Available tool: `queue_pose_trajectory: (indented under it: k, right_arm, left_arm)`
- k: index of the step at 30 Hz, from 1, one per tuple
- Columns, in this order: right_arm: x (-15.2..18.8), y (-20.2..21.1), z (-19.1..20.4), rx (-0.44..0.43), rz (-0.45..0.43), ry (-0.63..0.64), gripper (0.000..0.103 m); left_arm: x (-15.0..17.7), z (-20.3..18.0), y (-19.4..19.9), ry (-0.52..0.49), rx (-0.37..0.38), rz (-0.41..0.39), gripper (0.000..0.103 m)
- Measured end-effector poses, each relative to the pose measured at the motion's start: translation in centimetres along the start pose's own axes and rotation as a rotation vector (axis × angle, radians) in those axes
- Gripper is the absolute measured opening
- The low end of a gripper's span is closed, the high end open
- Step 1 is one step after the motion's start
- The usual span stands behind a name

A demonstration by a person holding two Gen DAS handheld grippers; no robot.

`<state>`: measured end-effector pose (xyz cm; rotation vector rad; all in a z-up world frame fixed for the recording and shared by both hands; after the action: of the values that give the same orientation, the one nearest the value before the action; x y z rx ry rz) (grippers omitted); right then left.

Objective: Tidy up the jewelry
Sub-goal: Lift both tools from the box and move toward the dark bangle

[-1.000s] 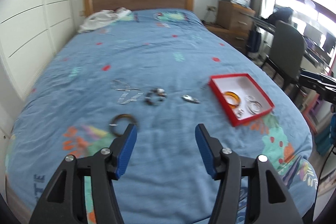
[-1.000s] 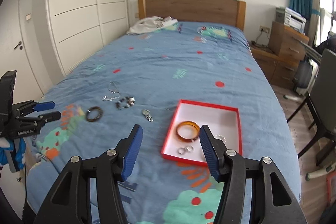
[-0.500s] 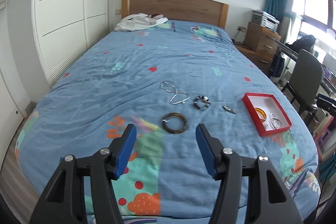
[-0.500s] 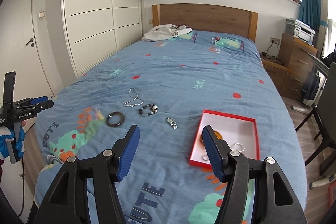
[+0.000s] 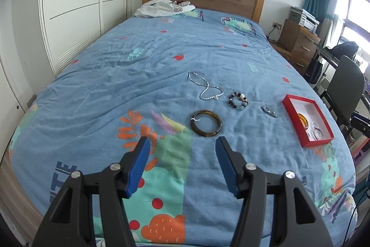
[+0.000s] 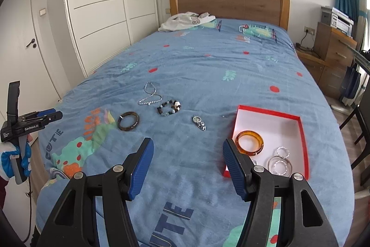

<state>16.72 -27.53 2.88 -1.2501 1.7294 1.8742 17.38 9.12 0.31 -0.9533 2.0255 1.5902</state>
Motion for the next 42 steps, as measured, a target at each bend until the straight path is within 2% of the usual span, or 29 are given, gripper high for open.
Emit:
queue_pose_trajectory:
  k: [22,42]
  right_arm:
    - [1.5,-10.2,0.5,-0.090,0.107,-0.044,0.062]
    - [2.4,-15.6,0.2,-0.141,0.146,-0.081,0.062]
  left_arm:
    - [2.0,-2.5,-10.7,-0.008,0.030,0.162,0.057]
    - [1.8,-3.4,-15.8,-0.022,0.025,0.210,0.057]
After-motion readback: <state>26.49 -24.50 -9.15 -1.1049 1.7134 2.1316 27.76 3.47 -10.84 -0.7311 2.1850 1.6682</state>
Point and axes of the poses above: each gripper's, at about its wrist camera, not at the fingertips, and y roughly against the way its jaws point, z to its left, x to its underside, the point moved 10 cm from there along -y, roughly the way its jaws point, and after that the axes turned 14 degrees about y, right-handed, at the moved point
